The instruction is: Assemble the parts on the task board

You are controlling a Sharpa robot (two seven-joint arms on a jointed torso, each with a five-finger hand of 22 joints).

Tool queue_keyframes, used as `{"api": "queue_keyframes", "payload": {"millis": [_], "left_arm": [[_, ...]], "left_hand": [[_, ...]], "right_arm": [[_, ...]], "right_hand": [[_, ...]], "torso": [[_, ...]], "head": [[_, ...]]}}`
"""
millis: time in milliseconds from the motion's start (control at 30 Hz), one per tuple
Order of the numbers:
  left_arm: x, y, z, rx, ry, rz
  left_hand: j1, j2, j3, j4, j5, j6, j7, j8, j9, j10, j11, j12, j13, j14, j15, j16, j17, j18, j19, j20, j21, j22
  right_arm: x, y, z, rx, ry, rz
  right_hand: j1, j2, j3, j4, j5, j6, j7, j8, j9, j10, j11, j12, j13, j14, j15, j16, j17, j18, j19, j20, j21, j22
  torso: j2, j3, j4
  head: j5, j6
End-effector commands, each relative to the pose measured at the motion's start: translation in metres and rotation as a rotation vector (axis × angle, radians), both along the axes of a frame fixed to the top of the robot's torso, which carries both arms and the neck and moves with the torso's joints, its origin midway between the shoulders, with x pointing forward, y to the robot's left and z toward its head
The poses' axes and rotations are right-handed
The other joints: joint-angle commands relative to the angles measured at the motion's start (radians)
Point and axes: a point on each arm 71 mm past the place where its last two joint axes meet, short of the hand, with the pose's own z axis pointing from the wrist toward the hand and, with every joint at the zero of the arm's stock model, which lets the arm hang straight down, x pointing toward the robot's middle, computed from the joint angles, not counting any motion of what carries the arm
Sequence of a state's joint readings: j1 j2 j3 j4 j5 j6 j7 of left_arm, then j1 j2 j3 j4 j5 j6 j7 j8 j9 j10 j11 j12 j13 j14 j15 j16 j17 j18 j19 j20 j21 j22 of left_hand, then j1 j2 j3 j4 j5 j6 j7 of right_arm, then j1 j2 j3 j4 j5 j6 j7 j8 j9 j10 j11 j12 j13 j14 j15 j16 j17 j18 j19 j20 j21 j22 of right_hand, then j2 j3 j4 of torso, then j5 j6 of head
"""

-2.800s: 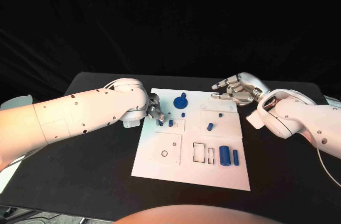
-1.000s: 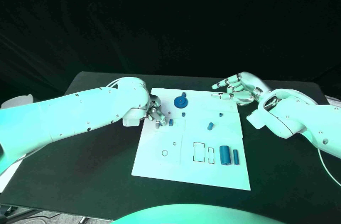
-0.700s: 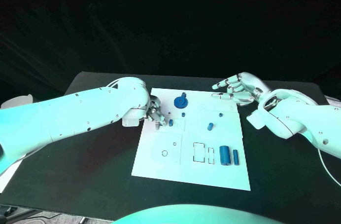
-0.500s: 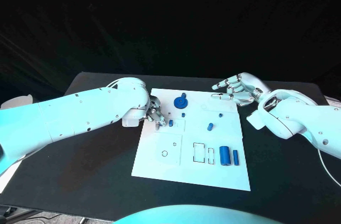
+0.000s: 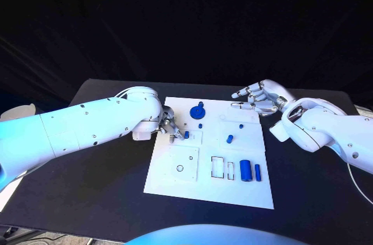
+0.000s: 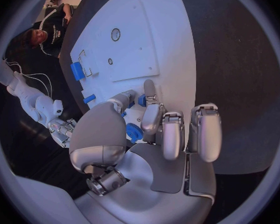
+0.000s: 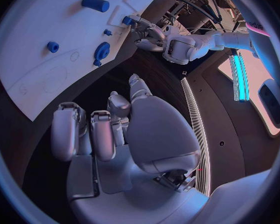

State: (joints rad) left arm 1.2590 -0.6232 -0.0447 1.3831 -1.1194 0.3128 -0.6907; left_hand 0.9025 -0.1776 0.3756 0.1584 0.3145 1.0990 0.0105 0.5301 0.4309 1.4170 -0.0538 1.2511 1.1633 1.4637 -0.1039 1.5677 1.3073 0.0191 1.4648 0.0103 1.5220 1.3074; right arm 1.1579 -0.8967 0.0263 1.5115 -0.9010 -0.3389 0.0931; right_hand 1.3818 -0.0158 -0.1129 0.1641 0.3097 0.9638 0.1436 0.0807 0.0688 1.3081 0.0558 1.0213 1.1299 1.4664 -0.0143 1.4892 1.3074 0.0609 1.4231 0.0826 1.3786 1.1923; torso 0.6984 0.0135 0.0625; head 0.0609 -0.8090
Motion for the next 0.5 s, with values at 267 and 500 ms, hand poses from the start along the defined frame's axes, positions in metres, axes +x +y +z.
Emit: {"api": "queue_keyframes", "payload": {"millis": [267,500], "left_arm": [[0.000,0.008,0.006,0.015,-0.023,0.055],[-0.001,0.009,0.011,-0.041,-0.056,0.092]], "left_hand": [[0.060,0.023,-0.095,0.040,0.001,0.007,-0.001,-0.002,-0.010,0.004,-0.003,0.002,0.003,0.107,-0.003,0.003,0.263,-0.010,0.100,-0.010,0.005,0.252],[0.075,0.018,-0.150,0.065,0.001,0.004,0.000,-0.003,-0.016,0.000,-0.002,-0.009,-0.006,0.107,-0.002,0.003,0.263,-0.009,0.098,-0.009,-0.004,0.249]], "right_arm": [[0.000,0.001,0.000,-0.005,-0.002,0.016],[0.000,0.001,-0.001,-0.006,-0.001,0.016]], "right_hand": [[-0.013,0.000,-0.008,0.000,0.007,0.006,0.000,-0.004,0.000,-0.007,-0.002,0.004,-0.001,0.079,-0.008,-0.004,0.159,0.016,-0.005,-0.003,-0.007,-0.001],[-0.012,0.000,-0.010,0.000,0.009,0.005,0.000,-0.004,0.000,-0.008,-0.002,0.003,-0.002,0.079,-0.008,-0.005,0.159,0.016,-0.005,-0.003,-0.007,-0.002]], "torso": [[-0.001,0.0009,0.0005],[-0.001,0.0007,0.0003]], "head": [[0.002,0.001],[0.002,0.002]]}}
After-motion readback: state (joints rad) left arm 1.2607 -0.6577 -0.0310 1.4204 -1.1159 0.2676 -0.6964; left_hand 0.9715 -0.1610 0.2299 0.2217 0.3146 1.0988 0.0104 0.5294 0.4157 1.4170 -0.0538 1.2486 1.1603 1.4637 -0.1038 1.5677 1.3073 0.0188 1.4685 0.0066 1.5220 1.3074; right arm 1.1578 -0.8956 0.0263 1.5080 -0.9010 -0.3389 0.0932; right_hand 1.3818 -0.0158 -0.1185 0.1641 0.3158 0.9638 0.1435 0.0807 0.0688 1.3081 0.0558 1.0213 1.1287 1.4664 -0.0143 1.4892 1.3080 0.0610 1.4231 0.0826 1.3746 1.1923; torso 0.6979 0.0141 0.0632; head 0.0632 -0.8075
